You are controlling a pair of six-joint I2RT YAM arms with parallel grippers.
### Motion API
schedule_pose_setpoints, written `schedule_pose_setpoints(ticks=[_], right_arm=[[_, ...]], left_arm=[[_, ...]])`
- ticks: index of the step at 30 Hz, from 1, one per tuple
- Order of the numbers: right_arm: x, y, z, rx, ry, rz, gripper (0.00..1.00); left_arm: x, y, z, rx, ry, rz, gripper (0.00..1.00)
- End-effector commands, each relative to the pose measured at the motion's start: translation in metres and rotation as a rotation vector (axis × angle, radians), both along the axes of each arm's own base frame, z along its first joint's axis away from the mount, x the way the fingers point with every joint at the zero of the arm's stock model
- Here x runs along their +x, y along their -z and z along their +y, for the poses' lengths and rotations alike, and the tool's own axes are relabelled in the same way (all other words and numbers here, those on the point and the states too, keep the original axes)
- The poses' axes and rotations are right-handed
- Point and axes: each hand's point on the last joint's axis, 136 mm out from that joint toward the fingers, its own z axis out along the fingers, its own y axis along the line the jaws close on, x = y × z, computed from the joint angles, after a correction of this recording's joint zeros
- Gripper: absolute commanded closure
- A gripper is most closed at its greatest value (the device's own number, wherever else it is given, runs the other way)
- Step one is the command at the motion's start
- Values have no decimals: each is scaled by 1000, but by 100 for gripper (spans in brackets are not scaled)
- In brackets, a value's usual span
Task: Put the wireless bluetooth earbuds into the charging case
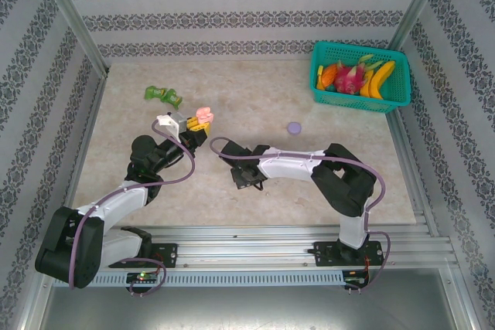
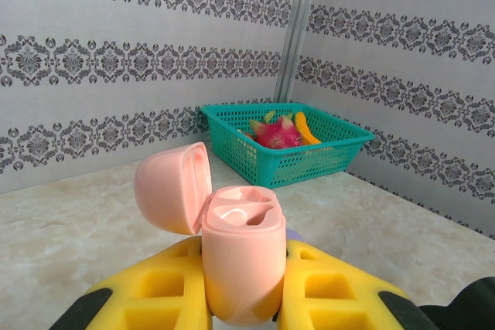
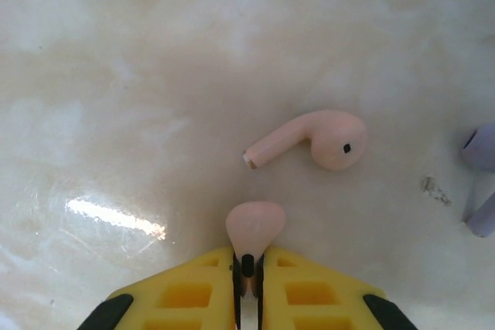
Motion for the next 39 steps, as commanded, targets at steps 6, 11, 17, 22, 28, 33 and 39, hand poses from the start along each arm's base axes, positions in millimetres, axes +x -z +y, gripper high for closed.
schedule_pose_setpoints(ticks=[6,11,17,22,28,33,39], right_arm=[[-12,-7,-3,-24,31,61,59],[-5,-15,-3,-11,81,67,56],[4,-17,1,-2,90,65,57],[10,-11,3,-23,84,80,59],[11,0,3,-41,82,98,62],[12,8,0,-57,87,105,65],[15,13,-3,-68,93,108,67]], left_arm=[[-3,-12,-2,0,8,-43,100],[-4,-13,0,2,2,-49,100],[-3,-12,-1,5,0,-49,100],[-2,-11,0,4,-3,-45,100],[-2,-12,0,4,-6,-49,100],[-1,-12,0,5,-6,-50,100],[-1,-11,0,5,-8,-46,100]])
